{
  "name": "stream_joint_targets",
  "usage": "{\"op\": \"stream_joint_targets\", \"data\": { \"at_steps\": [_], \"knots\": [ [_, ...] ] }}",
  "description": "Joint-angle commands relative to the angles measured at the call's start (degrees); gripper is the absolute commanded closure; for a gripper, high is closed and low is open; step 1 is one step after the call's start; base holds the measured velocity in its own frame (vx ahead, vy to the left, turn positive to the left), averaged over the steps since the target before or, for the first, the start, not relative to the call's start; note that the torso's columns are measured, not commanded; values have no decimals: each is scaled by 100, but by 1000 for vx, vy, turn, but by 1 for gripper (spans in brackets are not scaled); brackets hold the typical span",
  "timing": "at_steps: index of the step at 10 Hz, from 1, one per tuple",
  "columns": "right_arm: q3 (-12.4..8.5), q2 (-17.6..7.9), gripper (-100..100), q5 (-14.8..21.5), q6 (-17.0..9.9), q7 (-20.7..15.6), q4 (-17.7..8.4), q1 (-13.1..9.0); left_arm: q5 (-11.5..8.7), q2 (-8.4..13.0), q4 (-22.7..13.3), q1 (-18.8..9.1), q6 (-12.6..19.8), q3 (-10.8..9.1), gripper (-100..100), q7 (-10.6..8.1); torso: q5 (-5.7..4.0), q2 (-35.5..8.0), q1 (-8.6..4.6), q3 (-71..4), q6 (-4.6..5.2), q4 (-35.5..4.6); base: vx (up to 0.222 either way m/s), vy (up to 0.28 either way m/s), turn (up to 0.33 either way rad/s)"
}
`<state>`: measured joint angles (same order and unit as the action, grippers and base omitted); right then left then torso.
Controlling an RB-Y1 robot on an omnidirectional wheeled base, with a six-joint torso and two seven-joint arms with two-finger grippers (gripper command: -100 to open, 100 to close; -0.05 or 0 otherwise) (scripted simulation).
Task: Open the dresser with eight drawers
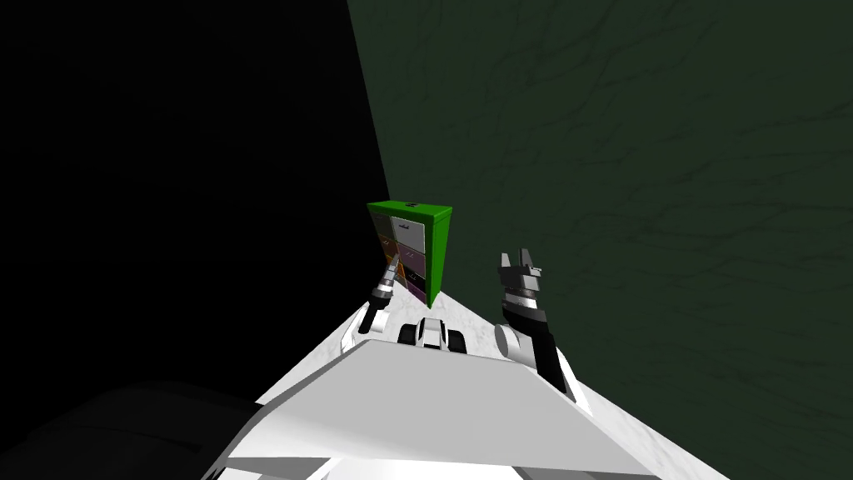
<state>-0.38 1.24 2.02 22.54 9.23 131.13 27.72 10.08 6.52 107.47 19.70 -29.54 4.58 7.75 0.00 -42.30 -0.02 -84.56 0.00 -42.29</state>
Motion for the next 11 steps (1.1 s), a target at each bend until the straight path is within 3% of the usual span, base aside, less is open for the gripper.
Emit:
{"op": "stream_joint_targets", "data": {
  "at_steps": [1,11],
  "knots": [
    [0,0,0,0,0,0,0,0,49,-5,-368,-100,16,78,-100,39,-1,0,0,0,1,0,63,33,-76],
    [0,0,0,0,0,0,0,0,226,173,-1702,-472,40,348,-100,183,0,5,3,-3,0,1,59,36,-63]
  ]
}}
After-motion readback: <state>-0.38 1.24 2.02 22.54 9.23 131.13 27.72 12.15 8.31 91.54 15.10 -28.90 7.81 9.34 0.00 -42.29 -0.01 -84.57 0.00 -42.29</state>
